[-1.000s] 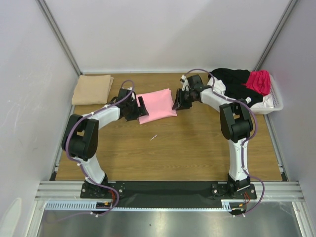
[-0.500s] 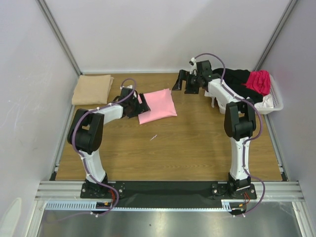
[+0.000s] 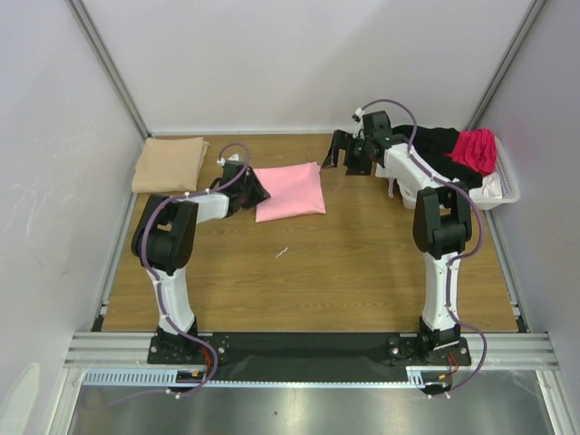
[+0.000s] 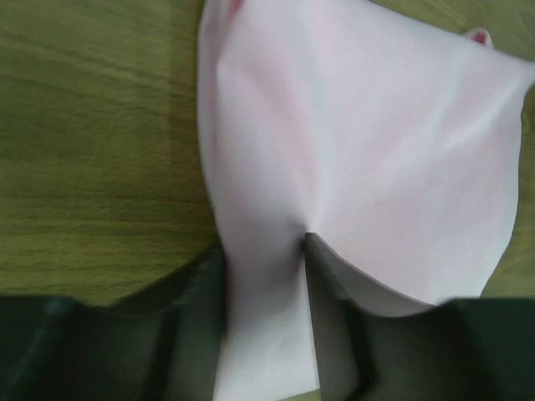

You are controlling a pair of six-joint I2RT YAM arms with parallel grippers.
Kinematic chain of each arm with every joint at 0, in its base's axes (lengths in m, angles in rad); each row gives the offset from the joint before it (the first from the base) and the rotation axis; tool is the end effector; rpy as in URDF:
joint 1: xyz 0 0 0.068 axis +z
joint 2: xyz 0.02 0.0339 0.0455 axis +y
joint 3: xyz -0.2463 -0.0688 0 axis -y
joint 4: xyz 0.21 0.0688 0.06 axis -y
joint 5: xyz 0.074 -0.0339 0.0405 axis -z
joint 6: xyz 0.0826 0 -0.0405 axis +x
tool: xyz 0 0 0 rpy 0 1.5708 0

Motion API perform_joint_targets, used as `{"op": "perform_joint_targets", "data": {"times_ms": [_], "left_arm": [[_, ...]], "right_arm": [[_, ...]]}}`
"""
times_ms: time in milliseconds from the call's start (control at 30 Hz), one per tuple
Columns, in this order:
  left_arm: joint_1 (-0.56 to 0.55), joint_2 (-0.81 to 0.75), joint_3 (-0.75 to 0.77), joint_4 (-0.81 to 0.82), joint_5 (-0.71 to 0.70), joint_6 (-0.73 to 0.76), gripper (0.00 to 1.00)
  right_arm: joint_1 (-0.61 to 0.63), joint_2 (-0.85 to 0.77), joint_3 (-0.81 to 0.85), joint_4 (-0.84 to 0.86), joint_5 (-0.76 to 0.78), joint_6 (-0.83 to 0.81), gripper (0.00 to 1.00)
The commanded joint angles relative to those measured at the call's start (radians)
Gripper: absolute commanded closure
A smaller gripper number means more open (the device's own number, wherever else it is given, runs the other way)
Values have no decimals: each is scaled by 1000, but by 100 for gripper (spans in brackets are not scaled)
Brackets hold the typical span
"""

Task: Fold and stack the t-shirts
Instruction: Fold the tshirt, then neatly place the folded tshirt to the corner

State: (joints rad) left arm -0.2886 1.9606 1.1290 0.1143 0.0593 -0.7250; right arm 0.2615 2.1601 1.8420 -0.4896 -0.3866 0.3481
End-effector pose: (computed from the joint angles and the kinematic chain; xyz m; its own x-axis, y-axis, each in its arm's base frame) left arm 0.3987 -0.1235 0.1237 -0.6885 -0.4861 -0.5382 -0.1732 0.8308 -0.5289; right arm 0.4548 0.1540 0.2008 -0.8238 0.1066 -0.5568 -0.2236 0.8414 0.4919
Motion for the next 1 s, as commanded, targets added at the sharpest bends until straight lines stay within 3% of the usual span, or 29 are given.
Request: {"op": "perform_joint_targets", "data": {"times_ms": [0, 167, 433, 600, 767, 967], "left_arm": [[9, 60, 32, -39, -7, 27, 65], [17, 98, 141, -154, -47, 137, 100], [48, 61, 308, -261, -191, 450, 100], [117, 63, 421, -326, -187, 512, 100], [190, 43, 476, -384, -225, 582, 100], [255, 53, 534, -375, -292, 749, 100]], "right_arm": [[-19, -97, 10, -20, 45, 12, 0], [-42, -132, 13, -47, 61, 12, 0], [-87, -189, -9, -81, 124, -11, 0], [-113, -210, -44, -84, 208, 3, 0], [-130, -278, -145, 32, 258, 9, 0], [-142, -270, -165, 60, 293, 31, 0]]}}
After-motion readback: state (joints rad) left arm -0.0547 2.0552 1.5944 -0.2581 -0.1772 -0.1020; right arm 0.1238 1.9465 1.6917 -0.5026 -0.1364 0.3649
